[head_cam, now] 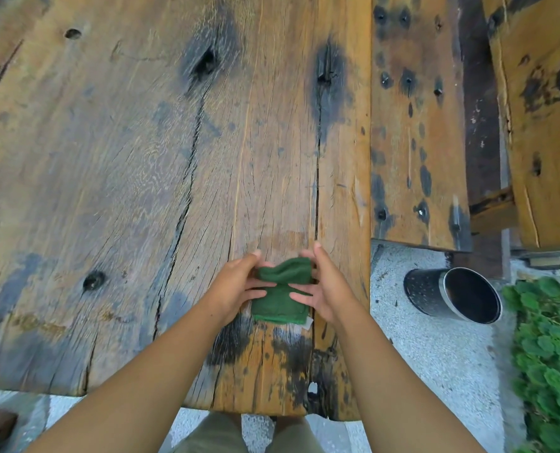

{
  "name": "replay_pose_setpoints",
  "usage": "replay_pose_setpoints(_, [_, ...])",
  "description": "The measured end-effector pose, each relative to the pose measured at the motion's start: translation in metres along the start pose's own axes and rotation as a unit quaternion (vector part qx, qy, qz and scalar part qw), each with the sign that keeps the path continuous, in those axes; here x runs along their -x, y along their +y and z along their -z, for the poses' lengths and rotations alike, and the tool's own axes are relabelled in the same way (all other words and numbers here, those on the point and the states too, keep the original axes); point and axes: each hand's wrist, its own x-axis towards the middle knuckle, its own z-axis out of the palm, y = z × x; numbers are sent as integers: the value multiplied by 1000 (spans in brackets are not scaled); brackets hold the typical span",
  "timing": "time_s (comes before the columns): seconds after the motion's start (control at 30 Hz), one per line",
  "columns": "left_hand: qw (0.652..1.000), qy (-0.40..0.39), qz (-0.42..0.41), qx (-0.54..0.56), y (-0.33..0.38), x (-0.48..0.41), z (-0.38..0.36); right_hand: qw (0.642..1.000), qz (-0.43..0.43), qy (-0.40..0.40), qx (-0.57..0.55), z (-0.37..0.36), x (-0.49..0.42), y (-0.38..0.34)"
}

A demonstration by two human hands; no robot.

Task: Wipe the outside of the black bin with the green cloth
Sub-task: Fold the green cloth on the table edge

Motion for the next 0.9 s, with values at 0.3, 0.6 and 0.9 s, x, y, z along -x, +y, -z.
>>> replay_pose_setpoints(0.3, [984, 58, -81, -148, -33, 7, 0, 960, 135, 125, 212, -8, 14, 40])
replay_pose_setpoints(0.6, [956, 47, -69, -282, -45, 13, 2, 876, 173, 132, 430, -3, 25, 49])
replay_pose_setpoints(0.9, [867, 46, -123, -480, -50, 10, 7, 834, 163, 162, 501, -2, 33, 64])
